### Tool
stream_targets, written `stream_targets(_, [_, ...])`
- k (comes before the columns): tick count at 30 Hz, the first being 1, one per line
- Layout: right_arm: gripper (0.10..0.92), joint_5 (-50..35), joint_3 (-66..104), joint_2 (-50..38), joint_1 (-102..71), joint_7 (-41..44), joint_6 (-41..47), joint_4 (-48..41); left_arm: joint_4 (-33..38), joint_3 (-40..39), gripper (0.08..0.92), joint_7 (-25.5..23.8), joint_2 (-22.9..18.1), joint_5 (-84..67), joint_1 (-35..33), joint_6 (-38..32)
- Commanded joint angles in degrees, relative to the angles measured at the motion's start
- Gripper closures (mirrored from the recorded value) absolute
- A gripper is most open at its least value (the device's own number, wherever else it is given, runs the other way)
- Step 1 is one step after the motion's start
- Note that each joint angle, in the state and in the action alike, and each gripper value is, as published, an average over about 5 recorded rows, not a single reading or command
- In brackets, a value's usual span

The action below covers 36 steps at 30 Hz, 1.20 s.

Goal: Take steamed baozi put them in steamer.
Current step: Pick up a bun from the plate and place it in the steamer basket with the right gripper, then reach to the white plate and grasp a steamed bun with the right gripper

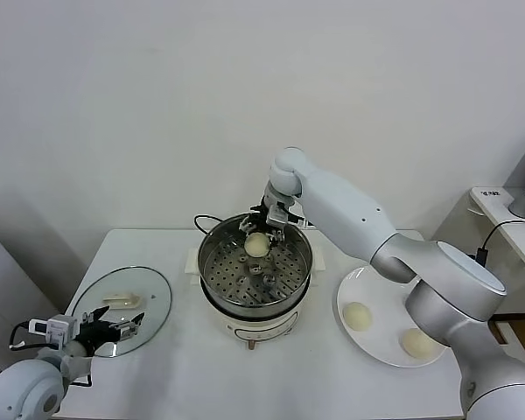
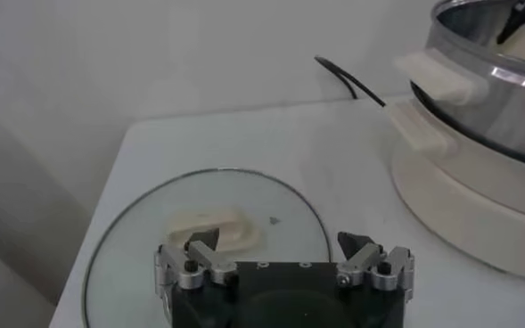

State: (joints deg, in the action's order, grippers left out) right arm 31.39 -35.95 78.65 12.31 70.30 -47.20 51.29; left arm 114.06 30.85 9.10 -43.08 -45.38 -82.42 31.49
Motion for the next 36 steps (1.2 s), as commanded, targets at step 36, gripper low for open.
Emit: stream_targets(36, [0.203,-57.19,-47.01,-35.25,19.99,1.84,53.12,16.76,1.41,0.65,0.177,0.29,-0.87,0.13,0.00,0.33])
